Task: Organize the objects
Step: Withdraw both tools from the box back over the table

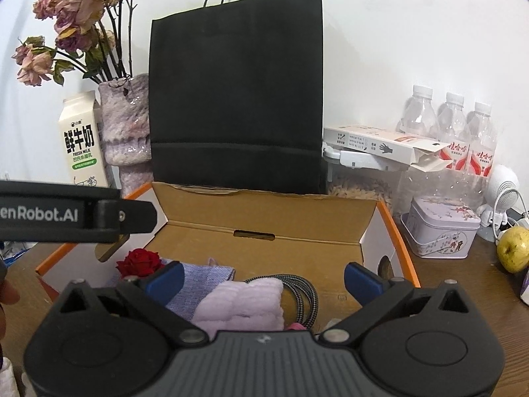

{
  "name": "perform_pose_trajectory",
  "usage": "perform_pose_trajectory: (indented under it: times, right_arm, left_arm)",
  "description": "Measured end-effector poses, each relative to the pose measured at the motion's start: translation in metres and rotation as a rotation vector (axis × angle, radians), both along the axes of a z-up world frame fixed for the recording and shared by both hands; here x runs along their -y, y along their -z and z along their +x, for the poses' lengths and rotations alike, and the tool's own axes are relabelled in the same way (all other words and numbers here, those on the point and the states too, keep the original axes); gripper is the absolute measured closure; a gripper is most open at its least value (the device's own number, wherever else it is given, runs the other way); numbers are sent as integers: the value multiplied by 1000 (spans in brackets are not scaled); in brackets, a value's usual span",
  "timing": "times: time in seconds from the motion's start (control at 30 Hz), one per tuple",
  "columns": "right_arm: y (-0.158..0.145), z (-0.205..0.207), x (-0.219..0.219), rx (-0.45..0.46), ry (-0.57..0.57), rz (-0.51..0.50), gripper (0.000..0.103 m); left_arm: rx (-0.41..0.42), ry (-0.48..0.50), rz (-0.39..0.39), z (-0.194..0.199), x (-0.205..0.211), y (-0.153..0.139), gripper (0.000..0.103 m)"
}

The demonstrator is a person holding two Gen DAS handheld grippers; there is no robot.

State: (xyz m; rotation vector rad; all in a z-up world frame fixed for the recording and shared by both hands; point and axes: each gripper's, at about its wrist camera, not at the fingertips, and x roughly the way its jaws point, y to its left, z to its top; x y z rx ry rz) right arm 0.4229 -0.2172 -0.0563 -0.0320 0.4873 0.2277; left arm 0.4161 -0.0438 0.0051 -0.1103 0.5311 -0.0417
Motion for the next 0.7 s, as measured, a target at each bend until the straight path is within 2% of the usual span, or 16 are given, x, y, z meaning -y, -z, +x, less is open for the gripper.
perform_pose_trajectory:
  times: [0.7]
  right_arm:
    - [-8, -33, -5, 63, -7, -23, 0]
  left_arm:
    - [19, -11, -9, -30, -15, -4, 0]
